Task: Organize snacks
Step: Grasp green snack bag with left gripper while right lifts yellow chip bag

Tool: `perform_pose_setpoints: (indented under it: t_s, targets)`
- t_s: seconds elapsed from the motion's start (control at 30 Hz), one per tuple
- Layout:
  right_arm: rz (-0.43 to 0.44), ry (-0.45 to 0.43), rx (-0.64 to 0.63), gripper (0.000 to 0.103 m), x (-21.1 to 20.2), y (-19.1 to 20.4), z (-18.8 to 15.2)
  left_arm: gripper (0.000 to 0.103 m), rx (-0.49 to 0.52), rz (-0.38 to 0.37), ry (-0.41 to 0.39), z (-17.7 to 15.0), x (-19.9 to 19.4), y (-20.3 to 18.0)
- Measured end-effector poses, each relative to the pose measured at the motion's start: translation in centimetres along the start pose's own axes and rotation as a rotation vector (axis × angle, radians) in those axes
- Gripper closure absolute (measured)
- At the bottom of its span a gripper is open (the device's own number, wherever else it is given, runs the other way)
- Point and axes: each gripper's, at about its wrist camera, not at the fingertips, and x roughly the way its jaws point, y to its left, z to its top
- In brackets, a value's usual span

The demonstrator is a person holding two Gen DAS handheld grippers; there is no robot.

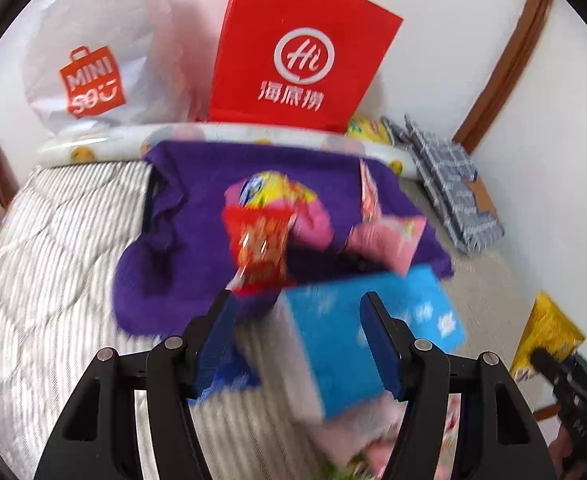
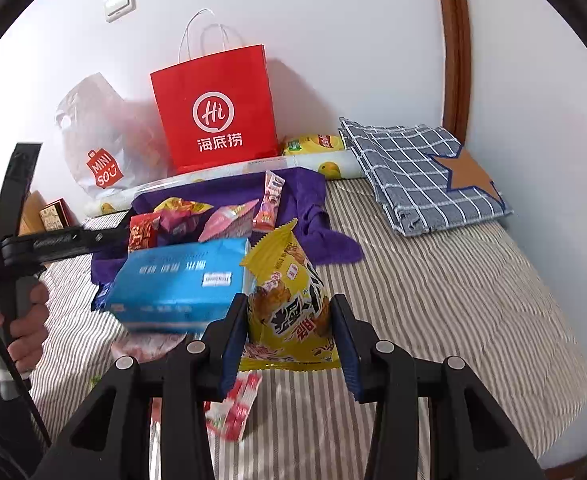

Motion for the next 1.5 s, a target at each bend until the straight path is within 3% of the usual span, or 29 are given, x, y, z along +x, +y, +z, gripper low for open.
perform_pose_setpoints:
  t_s: [0.1,0.23,0.5,0.77,1.0,1.1,1.17,1.23,1.27,1.5]
  targets:
    - [0.01,0.016,0.027,0.064,-0.2,0.1,-0.9,0.039,-0.006,0.004,0.015,-1.8,-1.3,0.6]
    - [-0.01,0.007,0.016,0.064,-1.3,0.4,-1.3,0.039,-0.026,-0.045,0.041,-4.5,-2.7,0.7]
    - [-0.077,-0.018,0.003,0.064,-5.0,-0.5,-1.7,0.039,0.066,-0.071,0.102,-7.5,-3.7,-2.6]
    - [-0.09,-0.026,0.026,0.064,-6.5,-2.0,-2.9,0.035,0.08,-0.112,0.096,-9.8,-4.5,-3.8]
    - [-0.092,-0.027,0.008,0.064,-8.0,-2.2,-3.7,0.035,0.129,-0.105,0.146,-12.2,-3.0,-5.5]
    - [-0.087,-0.02,0.017,0.064,-8.6,-2.5,-4.1,0.035,0.131,-0.015,0.179,-12.8,-1.2,-5.9]
    - [-0.085,-0.016,0.018,0.064,-9.0,-2.7,-4.3,0.045,0.125,0.003,0.177,-13.1,-0.5,-5.9]
    - [-0.083,-0.014,0.015,0.064,-9.3,-2.8,-4.4,0.053,0.083,-0.026,0.168,-13.0,-0.2,-5.5]
    - [-0.086,-0.011,0.01,0.064,-9.4,-2.8,-4.5,0.062,0.069,-0.035,0.166,-13.0,-0.2,-5.4]
    - [-0.061,0.012,-0.001,0.064,-9.4,-1.8,-5.5,0.065,0.037,-0.011,0.115,-12.8,-3.0,-4.7]
